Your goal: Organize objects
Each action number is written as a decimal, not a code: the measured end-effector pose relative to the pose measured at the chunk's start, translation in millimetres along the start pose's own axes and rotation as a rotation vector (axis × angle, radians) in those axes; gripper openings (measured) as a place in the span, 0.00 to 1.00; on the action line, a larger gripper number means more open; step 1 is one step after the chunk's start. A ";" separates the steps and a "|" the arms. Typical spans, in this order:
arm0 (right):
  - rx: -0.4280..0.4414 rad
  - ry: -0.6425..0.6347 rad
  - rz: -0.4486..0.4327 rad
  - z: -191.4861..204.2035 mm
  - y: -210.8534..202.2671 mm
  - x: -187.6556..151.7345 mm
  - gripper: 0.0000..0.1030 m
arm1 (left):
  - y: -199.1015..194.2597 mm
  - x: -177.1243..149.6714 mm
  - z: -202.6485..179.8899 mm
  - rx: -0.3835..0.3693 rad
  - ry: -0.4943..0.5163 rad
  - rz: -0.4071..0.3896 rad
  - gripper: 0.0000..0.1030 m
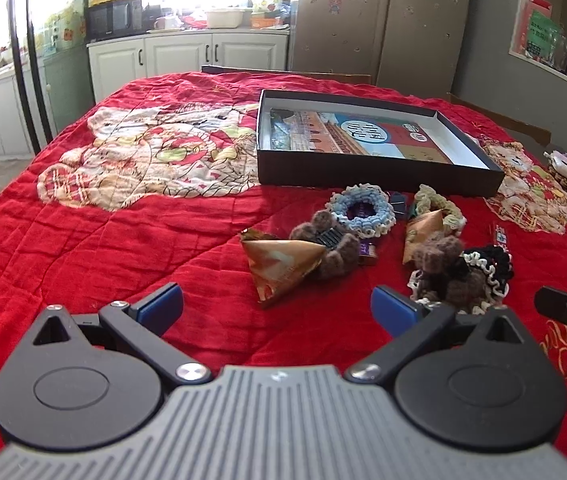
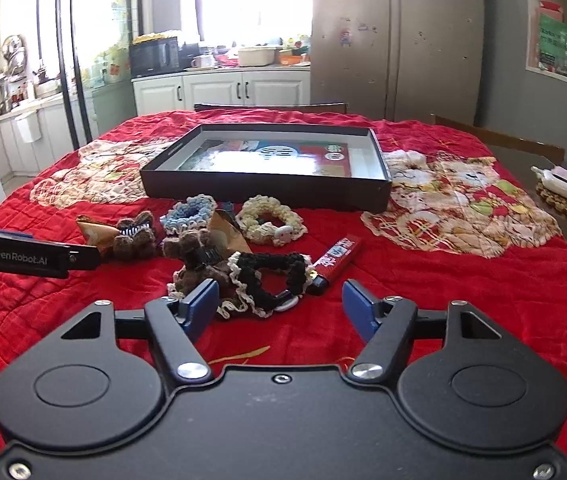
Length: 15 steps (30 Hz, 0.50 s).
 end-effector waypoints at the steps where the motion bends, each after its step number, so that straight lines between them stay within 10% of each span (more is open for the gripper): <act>1: 0.008 -0.006 0.002 1.2 1.3 0.5 0.64 | 1.2 0.9 -0.3 -0.002 0.009 0.002 1.00; 15: 0.102 -0.103 0.028 16.7 27.9 -2.1 0.53 | 30.2 3.2 1.0 -0.120 0.148 -0.007 1.00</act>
Point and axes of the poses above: each gripper's, at about its wrist camera, not at the fingertips, and y roughly the way its jaws point, z to its left, x to its top, the point moved 3 cm from there along y, roughly the way its jaws point, and after that the axes turned 3 degrees about y, right-handed, at the moved point
